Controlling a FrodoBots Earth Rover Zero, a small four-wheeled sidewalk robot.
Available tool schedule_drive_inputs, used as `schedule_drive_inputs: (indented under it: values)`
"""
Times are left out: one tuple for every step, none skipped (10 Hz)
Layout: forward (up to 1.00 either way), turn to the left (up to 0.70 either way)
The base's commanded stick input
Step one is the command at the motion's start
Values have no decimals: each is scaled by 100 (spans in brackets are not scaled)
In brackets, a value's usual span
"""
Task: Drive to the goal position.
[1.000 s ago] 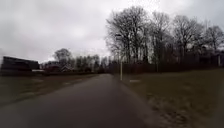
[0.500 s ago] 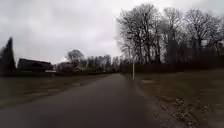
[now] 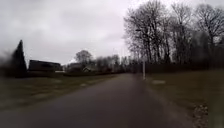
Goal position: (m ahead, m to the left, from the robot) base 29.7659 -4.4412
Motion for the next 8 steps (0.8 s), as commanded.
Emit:
schedule_drive_inputs:
  values:
    - [100, 0]
    - [100, 0]
    - [100, 0]
    - [100, 0]
    - [100, 0]
    - [100, 0]
    - [100, 0]
    - [100, 0]
